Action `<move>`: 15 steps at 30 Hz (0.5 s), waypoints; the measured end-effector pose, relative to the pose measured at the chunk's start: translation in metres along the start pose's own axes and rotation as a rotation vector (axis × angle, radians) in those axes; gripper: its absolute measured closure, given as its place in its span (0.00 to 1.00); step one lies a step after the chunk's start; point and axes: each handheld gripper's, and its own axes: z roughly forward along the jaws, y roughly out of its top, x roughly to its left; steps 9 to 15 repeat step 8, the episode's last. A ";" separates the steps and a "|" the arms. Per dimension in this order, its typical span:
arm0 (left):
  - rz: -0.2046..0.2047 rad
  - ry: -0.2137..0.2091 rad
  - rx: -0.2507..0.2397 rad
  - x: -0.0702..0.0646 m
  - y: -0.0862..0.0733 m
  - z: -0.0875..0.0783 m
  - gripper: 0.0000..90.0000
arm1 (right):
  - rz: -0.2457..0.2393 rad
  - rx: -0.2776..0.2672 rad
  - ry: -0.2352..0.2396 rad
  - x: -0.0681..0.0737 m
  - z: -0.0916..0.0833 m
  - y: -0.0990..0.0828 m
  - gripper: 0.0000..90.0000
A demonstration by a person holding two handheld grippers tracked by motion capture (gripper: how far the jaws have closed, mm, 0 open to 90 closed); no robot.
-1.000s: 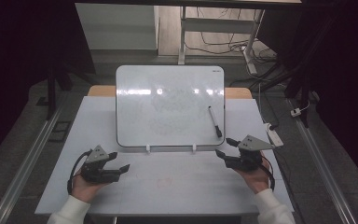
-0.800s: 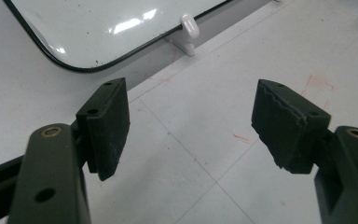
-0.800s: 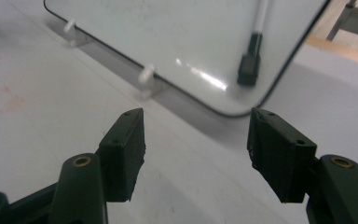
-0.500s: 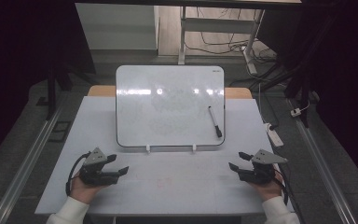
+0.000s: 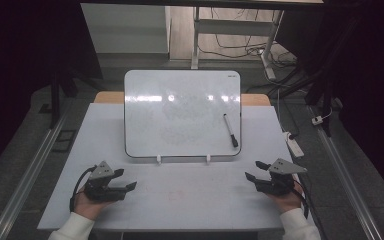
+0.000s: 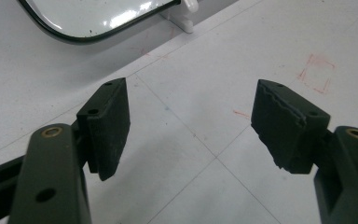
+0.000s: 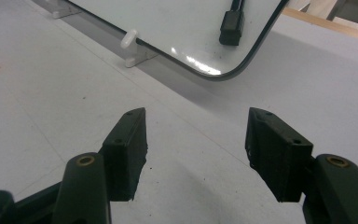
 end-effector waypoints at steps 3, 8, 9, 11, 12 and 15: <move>-0.006 -0.003 -0.005 0.001 0.000 -0.001 0.32 | 0.002 -0.001 0.000 0.000 0.000 0.000 0.43; -0.008 -0.005 -0.003 0.001 0.000 0.000 0.32 | 0.005 -0.008 0.002 0.000 -0.001 0.000 0.43; -0.008 -0.005 -0.003 0.001 0.000 0.000 0.32 | 0.005 -0.008 0.002 0.000 -0.001 0.000 0.43; -0.008 -0.005 -0.003 0.001 0.000 0.000 0.32 | 0.005 -0.008 0.002 0.000 -0.001 0.000 0.43; -0.008 -0.005 -0.003 0.001 0.000 0.000 0.32 | 0.005 -0.008 0.002 0.000 -0.001 0.000 0.43; -0.008 -0.005 -0.003 0.001 0.000 0.000 0.32 | 0.005 -0.008 0.002 0.000 -0.001 0.000 0.43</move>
